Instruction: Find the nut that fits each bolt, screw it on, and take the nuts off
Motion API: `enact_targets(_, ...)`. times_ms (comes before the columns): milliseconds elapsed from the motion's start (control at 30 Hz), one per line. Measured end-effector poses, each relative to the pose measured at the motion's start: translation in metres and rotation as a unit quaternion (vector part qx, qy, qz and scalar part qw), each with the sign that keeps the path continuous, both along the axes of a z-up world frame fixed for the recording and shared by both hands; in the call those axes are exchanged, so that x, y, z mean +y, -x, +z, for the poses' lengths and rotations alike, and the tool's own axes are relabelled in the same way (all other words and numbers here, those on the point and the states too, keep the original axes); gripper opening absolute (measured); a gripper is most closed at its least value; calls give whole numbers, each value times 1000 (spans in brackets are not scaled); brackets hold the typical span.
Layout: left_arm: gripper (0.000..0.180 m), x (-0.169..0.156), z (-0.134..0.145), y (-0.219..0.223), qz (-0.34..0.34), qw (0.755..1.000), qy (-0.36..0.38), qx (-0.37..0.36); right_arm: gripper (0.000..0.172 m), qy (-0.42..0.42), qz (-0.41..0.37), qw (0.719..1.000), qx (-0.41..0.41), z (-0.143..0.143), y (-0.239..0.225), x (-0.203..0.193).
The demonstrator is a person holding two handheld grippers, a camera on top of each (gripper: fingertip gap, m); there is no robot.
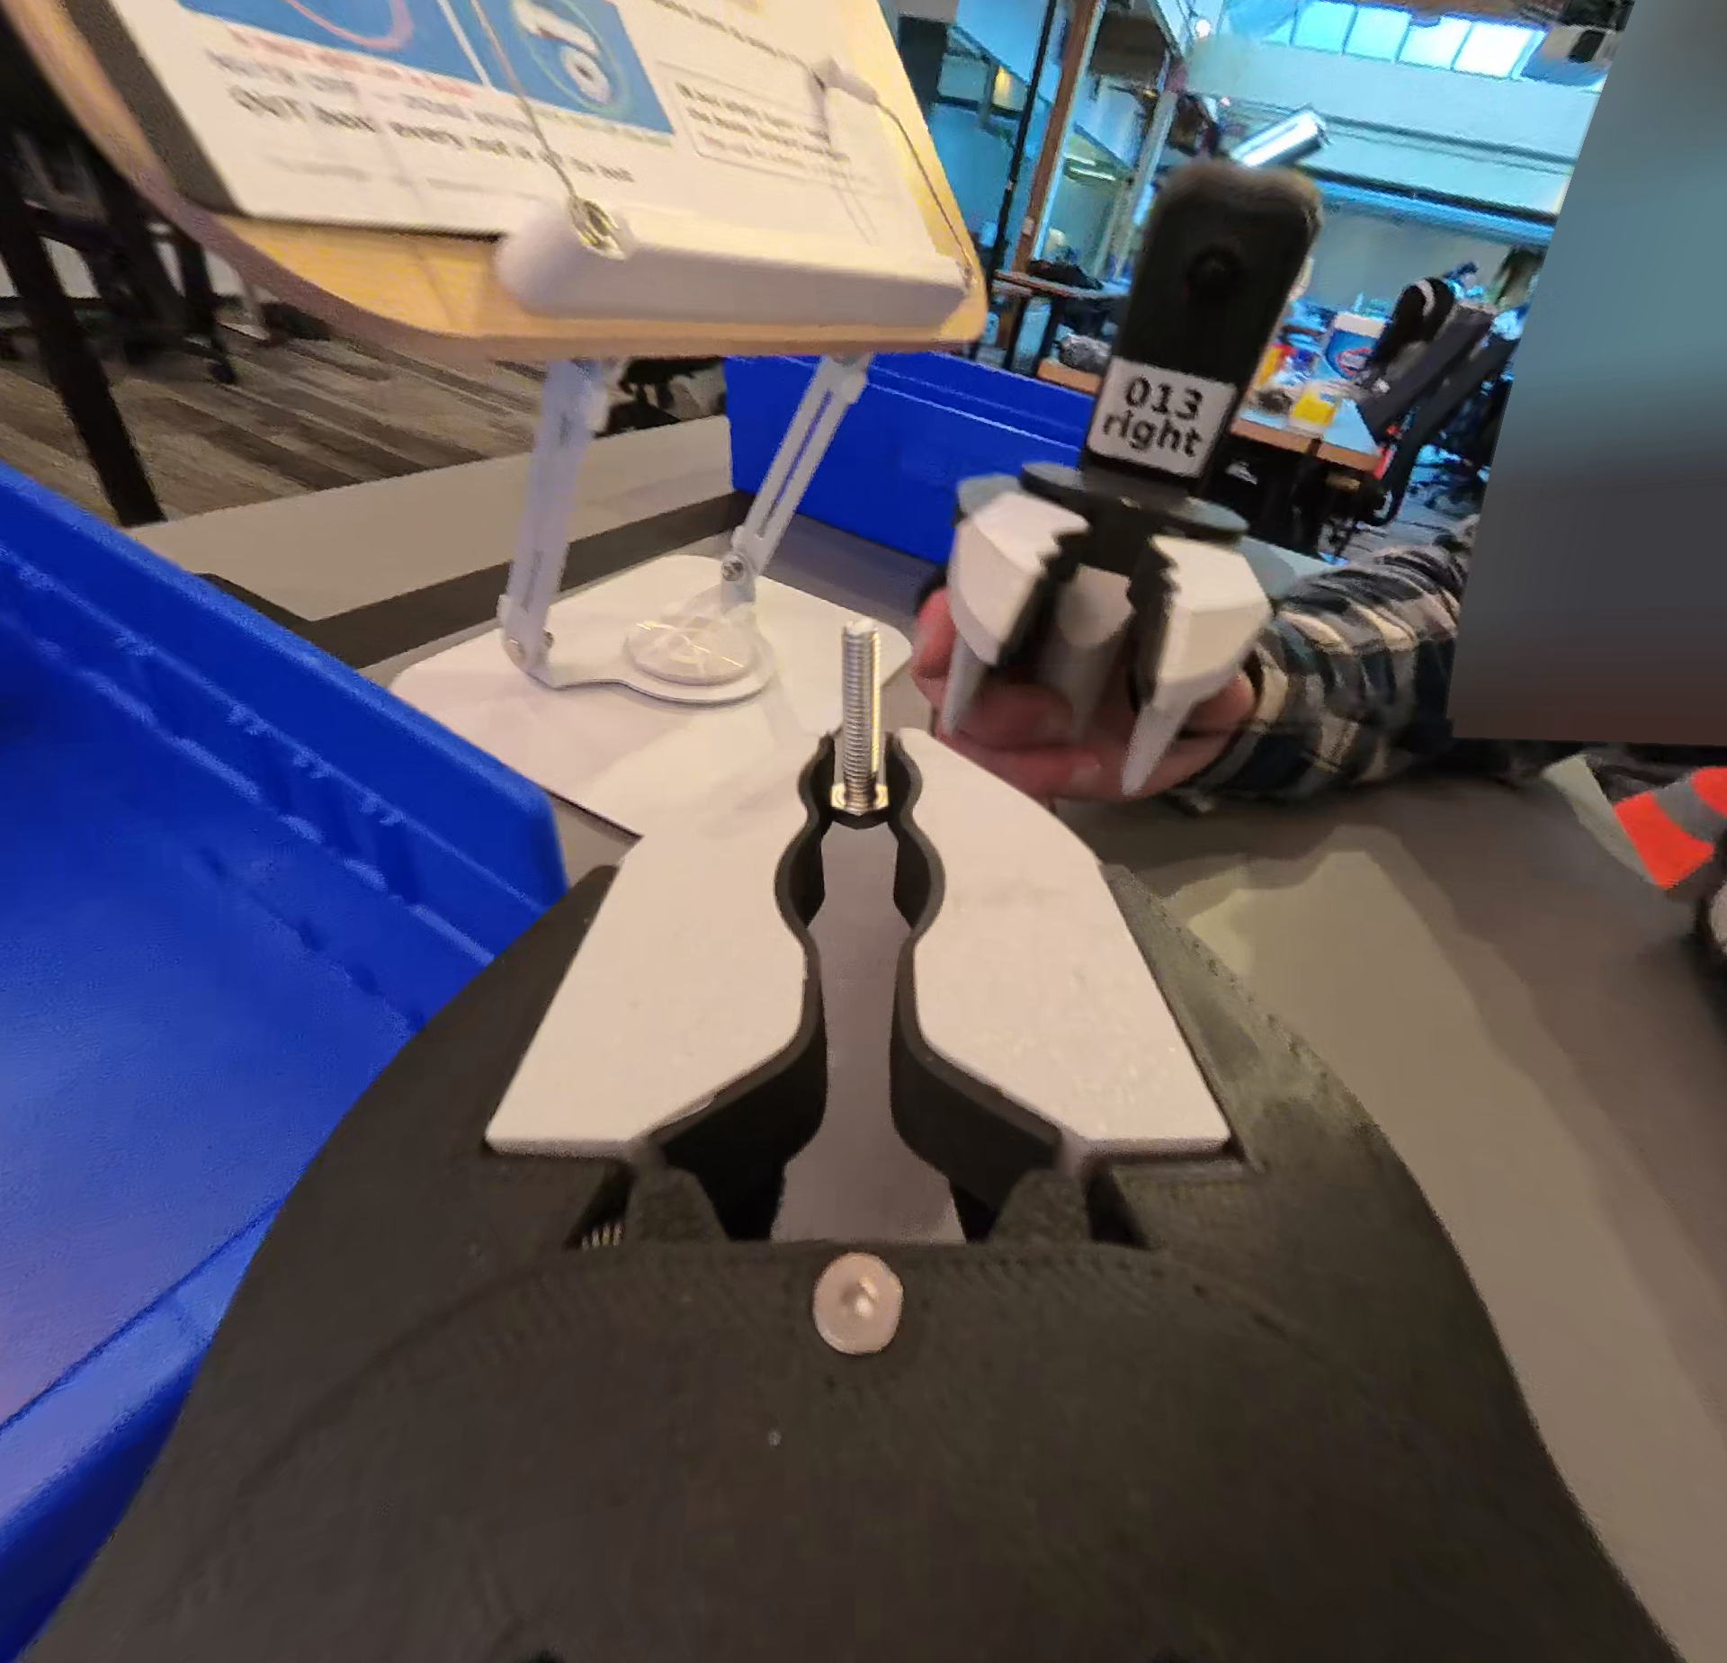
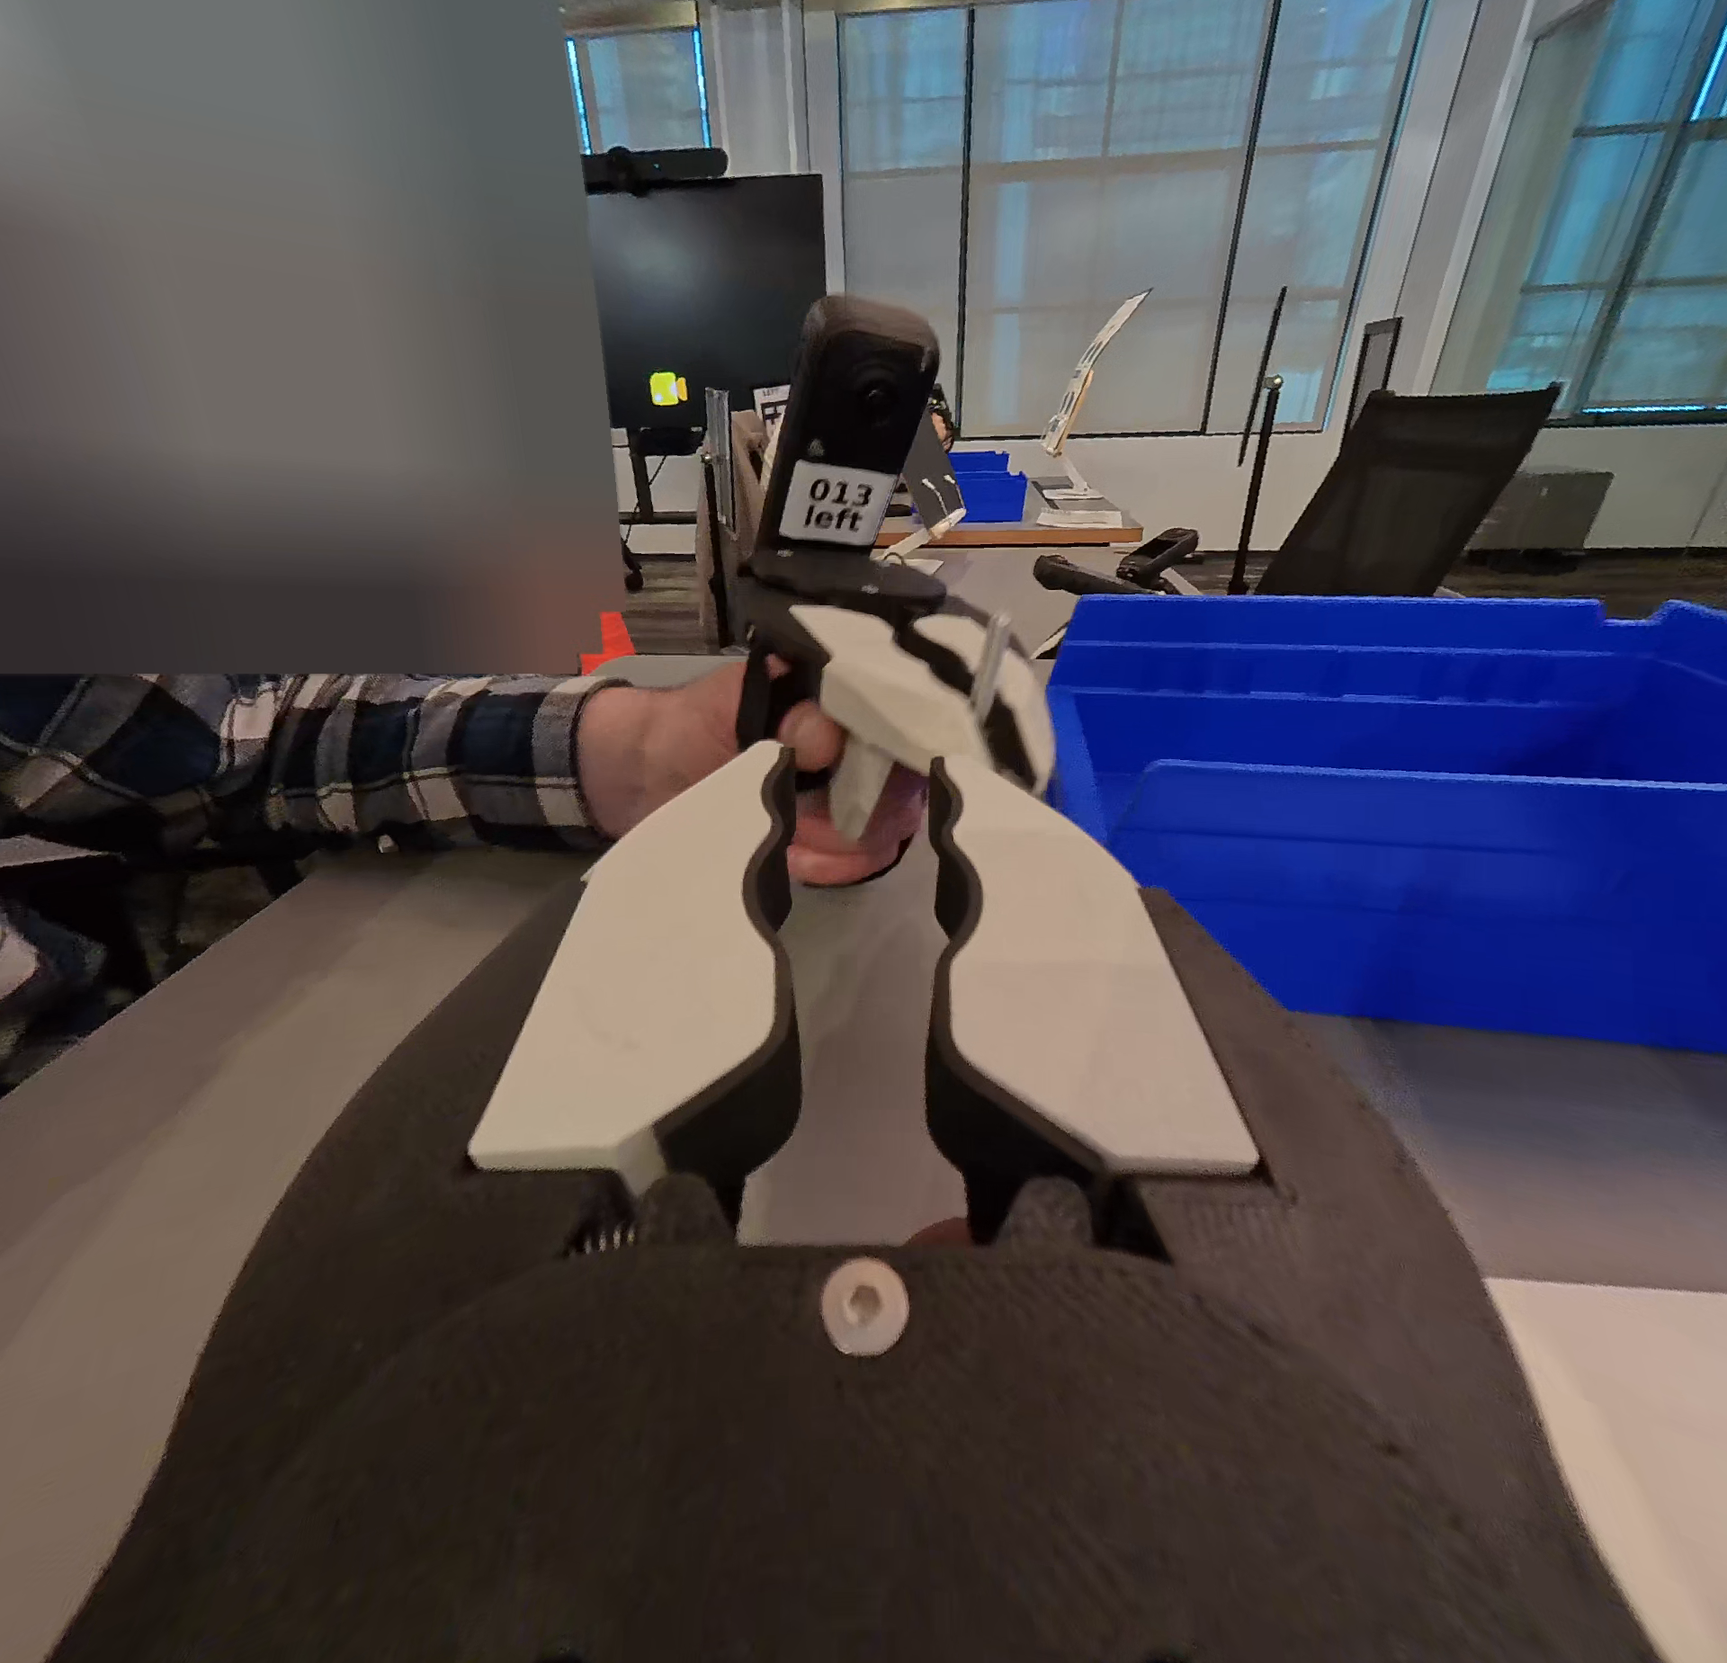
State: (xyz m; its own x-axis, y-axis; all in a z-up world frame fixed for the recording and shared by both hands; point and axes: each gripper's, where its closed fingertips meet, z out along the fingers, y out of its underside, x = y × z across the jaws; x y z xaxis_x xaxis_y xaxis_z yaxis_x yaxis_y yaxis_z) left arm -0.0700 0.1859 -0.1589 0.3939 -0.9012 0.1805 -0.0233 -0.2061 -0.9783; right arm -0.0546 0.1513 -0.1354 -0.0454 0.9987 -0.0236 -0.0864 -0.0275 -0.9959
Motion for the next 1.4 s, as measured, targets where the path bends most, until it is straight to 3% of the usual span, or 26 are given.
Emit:
enact_targets(133,10,3,19,13,28,999,-21,11,25,-10,19,1000,-16,-8,8,-16)
enact_targets(233,10,7,43,28,86,993,-73,43,24,-9,31,999,-26,-14,11,-24)
enact_targets(333,10,7,56,32,99,992,-83,3,21,3,59,998,-34,-19,12,-36)
enact_targets(533,10,9,43,30,103,992,-69,29,27,-74,122,985,-94,-35,18,-73)
enact_targets(700,10,2,23,38,107,988,-69,83,31,-108,204,951,-205,-70,25,-117)
enact_targets(933,10,-2,10,60,132,981,-72,124,21,-161,259,902,-307,-109,37,-166)
enact_targets(1400,10,-7,8,71,127,980,-68,134,18,-173,298,857,-382,-132,48,-183)
